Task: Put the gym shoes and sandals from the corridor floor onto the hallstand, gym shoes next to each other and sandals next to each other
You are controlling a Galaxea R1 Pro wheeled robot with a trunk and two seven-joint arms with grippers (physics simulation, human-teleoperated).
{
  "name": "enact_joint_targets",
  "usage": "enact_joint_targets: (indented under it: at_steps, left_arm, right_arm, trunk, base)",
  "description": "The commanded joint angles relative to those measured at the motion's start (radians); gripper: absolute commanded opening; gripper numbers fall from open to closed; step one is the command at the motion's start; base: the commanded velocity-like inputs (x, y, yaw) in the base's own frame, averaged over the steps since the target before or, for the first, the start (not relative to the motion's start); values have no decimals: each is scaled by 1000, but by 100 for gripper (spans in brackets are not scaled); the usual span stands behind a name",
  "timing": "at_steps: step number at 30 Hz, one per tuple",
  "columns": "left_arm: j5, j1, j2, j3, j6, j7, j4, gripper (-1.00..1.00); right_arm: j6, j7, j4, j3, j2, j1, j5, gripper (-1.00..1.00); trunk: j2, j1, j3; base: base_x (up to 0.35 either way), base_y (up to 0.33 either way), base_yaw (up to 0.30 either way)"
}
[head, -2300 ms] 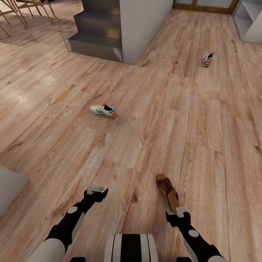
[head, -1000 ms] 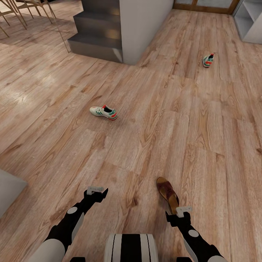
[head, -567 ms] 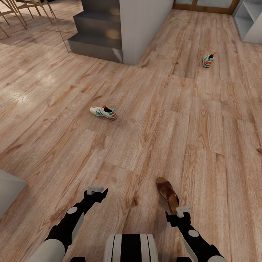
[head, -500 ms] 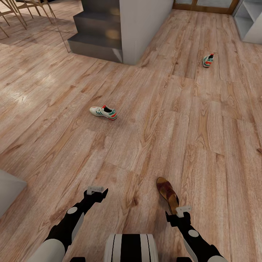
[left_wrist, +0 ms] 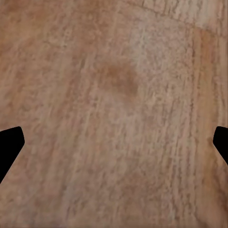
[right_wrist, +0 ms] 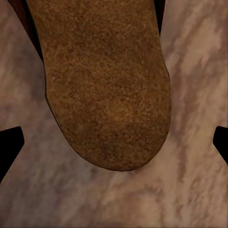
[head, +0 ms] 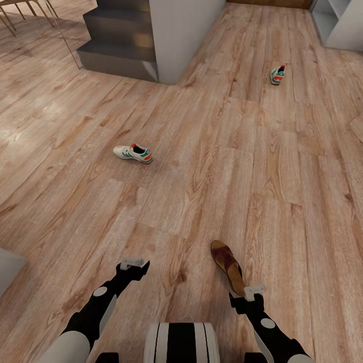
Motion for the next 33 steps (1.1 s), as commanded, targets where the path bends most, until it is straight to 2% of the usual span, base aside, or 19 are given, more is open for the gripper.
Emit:
enact_joint_targets:
  at_steps: [1, 27, 33]
  left_arm:
    - [-9, 0, -1, 8, -4, -7, 0, 100]
    - [-9, 0, 0, 9, -6, -9, 0, 100]
    - [-9, 1, 0, 8, -6, -9, 1, 100]
  right_arm:
    - [-3, -1, 1, -1, 0, 0, 8, 100]
    - [-3, -1, -1, -1, 0, 0, 8, 100]
    - [-3, -1, -1, -1, 0, 0, 8, 100]
  trunk:
    - [0, 0, 0]
    - [0, 0, 0]
    - [0, 0, 0]
  base:
    - [0, 0, -34]
    - [1, 0, -6]
    - [108, 0, 0]
